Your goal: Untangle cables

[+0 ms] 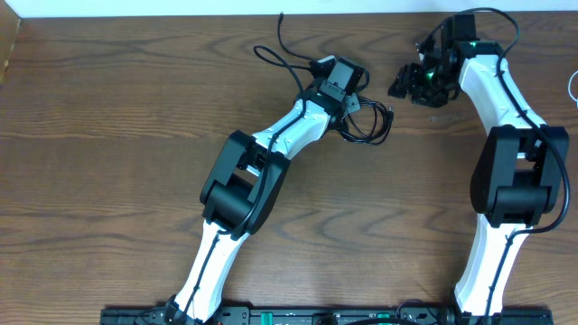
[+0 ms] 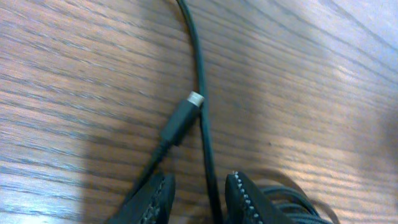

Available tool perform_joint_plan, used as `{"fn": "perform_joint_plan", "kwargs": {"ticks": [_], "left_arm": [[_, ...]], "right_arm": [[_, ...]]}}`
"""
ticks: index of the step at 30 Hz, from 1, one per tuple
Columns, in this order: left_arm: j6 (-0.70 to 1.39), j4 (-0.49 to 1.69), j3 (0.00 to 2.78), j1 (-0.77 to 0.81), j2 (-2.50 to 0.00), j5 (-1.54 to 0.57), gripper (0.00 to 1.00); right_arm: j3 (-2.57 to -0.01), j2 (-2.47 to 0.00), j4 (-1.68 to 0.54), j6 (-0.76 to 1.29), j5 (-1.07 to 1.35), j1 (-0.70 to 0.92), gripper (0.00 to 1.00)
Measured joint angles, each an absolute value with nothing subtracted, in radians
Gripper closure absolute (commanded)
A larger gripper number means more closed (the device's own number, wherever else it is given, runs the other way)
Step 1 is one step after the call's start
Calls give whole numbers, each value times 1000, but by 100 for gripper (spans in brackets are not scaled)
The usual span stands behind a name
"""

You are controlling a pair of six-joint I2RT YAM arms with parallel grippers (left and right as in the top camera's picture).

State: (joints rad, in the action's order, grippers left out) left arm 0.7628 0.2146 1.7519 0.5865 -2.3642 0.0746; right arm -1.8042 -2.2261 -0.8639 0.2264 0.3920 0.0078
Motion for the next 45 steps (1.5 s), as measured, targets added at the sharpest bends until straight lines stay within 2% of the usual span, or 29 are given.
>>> {"fn": "perform_joint_plan", "kwargs": {"ticks": [2, 6, 9, 16, 22, 27, 32, 38, 45], "left_arm": [[764, 217, 1752, 587, -2366, 103, 93], [751, 290, 1761, 586, -2365, 130, 93], [677, 376, 1758, 579, -2336, 124, 93], [417, 435, 1743, 572, -2137, -49, 92], [341, 511, 1745, 564, -1906, -144, 93], [344, 512, 1745, 534, -1847, -167, 92], [361, 481, 1745, 526, -1768, -168, 92], [456, 497, 1745, 482, -1747, -171, 92], [637, 554, 1745, 406, -1747, -183, 92]], "right_arm": [[-1785, -2226, -864, 226, 392, 8, 39], [-1772, -2226, -871, 220, 416, 11, 41], [-1772, -2226, -860, 192, 443, 19, 48], [-1771, -2222, -735, 131, 609, 90, 45], [-1771, -2190, -728, 116, 706, 126, 44], [-1771, -2189, -777, 97, 727, 126, 44], [-1771, -2189, -873, -43, 793, 128, 45], [-1769, -2177, -897, -260, 901, 108, 42], [-1768, -2062, -899, -318, 955, 62, 42]]}}
